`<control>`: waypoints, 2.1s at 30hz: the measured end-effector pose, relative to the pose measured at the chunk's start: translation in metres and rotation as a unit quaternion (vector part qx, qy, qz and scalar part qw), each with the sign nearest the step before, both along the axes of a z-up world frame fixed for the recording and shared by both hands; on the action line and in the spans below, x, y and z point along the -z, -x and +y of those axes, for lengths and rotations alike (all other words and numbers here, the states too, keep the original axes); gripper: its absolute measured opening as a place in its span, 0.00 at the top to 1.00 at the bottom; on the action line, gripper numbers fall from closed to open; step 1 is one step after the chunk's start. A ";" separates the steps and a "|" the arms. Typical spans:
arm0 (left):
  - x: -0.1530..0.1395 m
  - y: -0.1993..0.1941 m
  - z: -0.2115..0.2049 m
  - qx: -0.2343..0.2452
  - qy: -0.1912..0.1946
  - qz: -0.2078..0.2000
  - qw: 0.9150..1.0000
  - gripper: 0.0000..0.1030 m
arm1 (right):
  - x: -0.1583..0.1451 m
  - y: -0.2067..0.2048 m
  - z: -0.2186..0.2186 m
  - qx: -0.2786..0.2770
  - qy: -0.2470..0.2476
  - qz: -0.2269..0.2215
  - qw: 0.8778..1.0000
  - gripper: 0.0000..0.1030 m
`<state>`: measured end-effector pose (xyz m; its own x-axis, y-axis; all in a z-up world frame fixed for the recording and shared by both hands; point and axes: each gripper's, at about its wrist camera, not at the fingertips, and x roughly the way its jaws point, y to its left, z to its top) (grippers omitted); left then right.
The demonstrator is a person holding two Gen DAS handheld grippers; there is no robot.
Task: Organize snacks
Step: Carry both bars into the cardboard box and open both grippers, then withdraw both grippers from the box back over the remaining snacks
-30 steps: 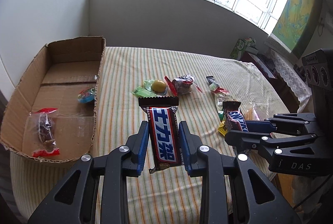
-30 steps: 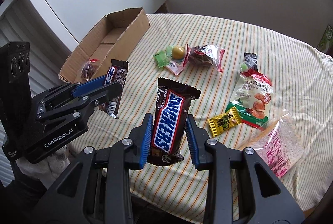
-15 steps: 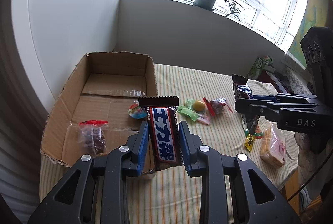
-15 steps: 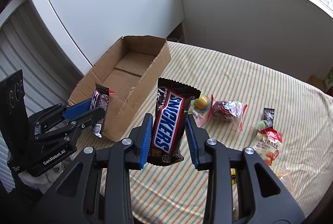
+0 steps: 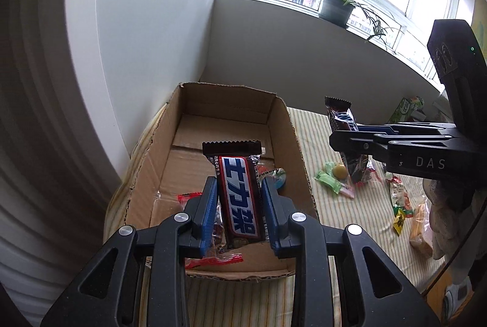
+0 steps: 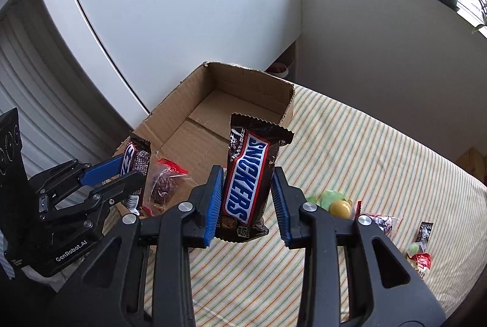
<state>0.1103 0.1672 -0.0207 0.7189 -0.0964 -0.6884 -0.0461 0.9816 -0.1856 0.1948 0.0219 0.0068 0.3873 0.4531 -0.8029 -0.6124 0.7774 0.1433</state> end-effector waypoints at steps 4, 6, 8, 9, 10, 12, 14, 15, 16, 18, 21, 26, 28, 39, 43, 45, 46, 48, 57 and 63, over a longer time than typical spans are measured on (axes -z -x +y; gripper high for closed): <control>0.002 -0.006 0.009 -0.006 0.003 0.002 1.000 0.73 | 0.005 -0.011 0.017 -0.010 0.004 0.002 1.000 0.68; 0.003 -0.008 0.013 -0.008 0.003 0.004 1.000 0.73 | 0.007 -0.017 0.026 -0.015 0.005 0.005 1.000 0.68; 0.003 -0.009 0.016 -0.012 0.002 0.004 1.000 0.73 | 0.008 -0.022 0.032 -0.019 0.005 0.007 1.000 0.68; 0.003 -0.010 0.017 -0.012 0.002 0.004 1.000 0.73 | 0.010 -0.024 0.037 -0.022 0.004 0.009 1.000 0.68; 0.004 -0.011 0.018 -0.013 0.002 0.004 1.000 0.73 | 0.010 -0.026 0.041 -0.025 0.004 0.010 1.000 0.68; 0.004 -0.013 0.020 -0.014 0.003 0.005 1.000 0.73 | 0.012 -0.029 0.047 -0.029 0.007 0.009 1.000 0.68; 0.004 -0.014 0.020 -0.014 0.002 0.007 1.000 0.73 | 0.013 -0.030 0.051 -0.032 0.009 0.009 0.999 0.68; 0.005 -0.014 0.020 -0.015 0.001 0.008 1.000 0.73 | 0.013 -0.031 0.053 -0.033 0.009 0.010 0.999 0.68; 0.005 -0.015 0.020 -0.016 0.001 0.009 1.000 0.73 | 0.013 -0.031 0.052 -0.033 0.010 0.010 0.999 0.68; 0.005 -0.016 0.020 -0.019 0.000 0.011 1.000 0.73 | 0.013 -0.031 0.054 -0.033 0.013 0.009 0.999 0.67; 0.006 -0.017 0.020 -0.020 -0.001 0.013 1.000 0.73 | 0.011 -0.031 0.053 -0.032 0.011 0.006 0.999 0.67; 0.003 -0.016 0.020 -0.023 0.001 0.008 1.000 0.66 | 0.004 -0.029 0.048 -0.029 0.008 -0.008 1.000 0.45; 0.002 -0.015 0.019 -0.021 0.001 0.007 1.000 0.66 | 0.002 -0.028 0.046 -0.029 0.006 -0.009 1.000 0.45; -0.007 -0.004 0.004 -0.012 0.005 -0.003 1.000 0.66 | -0.014 -0.015 0.022 -0.025 0.007 -0.020 0.999 0.45; -0.010 0.001 -0.006 -0.005 0.007 -0.006 1.000 0.66 | -0.024 -0.007 0.001 -0.017 0.006 -0.030 0.999 0.33; -0.012 0.002 -0.012 0.001 0.009 -0.007 1.000 0.66 | -0.028 -0.003 -0.013 -0.010 0.002 -0.037 0.999 0.29; -0.012 0.003 -0.015 0.003 0.010 -0.008 1.000 0.66 | -0.030 -0.001 -0.020 -0.008 0.002 -0.039 0.999 0.29; -0.013 0.005 -0.022 0.009 0.011 -0.009 1.000 0.66 | -0.032 0.002 -0.035 -0.002 0.001 -0.041 0.999 0.29; -0.012 0.003 -0.060 0.042 0.015 -0.005 0.999 0.66 | -0.030 0.009 -0.116 0.041 0.002 -0.038 0.998 0.28; -0.006 0.001 -0.090 0.070 0.017 0.003 0.997 0.66 | -0.021 0.008 -0.168 0.070 0.013 -0.029 0.997 0.28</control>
<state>0.1089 0.0774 -0.0143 0.6932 -0.2191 -0.6867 0.0893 0.9714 -0.2199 0.1863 -0.1464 0.0276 0.4913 0.3700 -0.7885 -0.5042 0.8590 0.0889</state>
